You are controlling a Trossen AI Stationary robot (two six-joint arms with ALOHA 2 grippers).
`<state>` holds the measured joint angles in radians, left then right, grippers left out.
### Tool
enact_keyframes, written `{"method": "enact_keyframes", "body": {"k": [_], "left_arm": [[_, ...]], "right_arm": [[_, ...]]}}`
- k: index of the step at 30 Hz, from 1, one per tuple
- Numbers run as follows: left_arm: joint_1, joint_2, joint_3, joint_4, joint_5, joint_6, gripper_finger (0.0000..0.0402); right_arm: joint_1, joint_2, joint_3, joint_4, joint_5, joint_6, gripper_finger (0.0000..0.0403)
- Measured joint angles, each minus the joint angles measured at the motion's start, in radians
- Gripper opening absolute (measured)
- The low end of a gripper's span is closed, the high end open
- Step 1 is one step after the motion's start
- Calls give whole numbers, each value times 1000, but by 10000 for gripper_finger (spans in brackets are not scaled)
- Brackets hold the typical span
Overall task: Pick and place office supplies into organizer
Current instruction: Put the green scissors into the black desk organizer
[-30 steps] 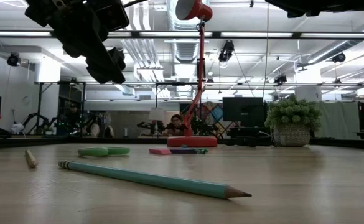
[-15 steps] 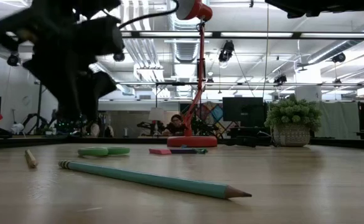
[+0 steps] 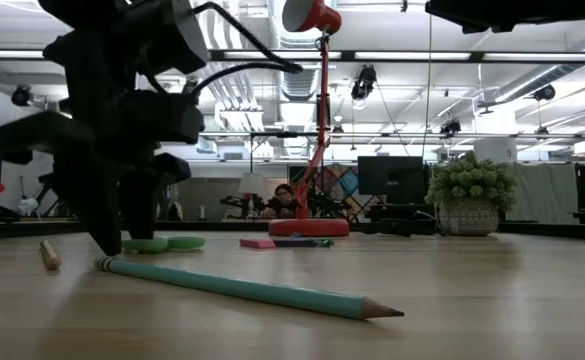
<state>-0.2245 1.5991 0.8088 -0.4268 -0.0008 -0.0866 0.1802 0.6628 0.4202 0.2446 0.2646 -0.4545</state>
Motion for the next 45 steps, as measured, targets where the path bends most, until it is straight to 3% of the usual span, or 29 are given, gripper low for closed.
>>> {"method": "enact_keyframes", "body": {"k": [13, 19, 29, 37, 41, 45], "left_arm": [[-2, 28, 1, 15, -58, 75, 170], [-2, 83, -11, 46, -110, 94, 119], [0, 160, 5, 60, -89, 95, 24], [1, 45, 6, 60, -83, 94, 11], [3, -25, 12, 58, -98, 94, 11], [3, -106, 22, 163, -103, 94, 11]], "right_arm": [[0, -1, 0, -6, 0, -2, 68], [0, -1, 0, -5, 0, 0, 64], [0, -1, 0, -3, -1, 2, 63], [0, -1, 1, 14, -1, 38, 63], [0, -1, 41, 25, -2, 151, 63], [7, -1, 66, 10, -9, 303, 63]]}}
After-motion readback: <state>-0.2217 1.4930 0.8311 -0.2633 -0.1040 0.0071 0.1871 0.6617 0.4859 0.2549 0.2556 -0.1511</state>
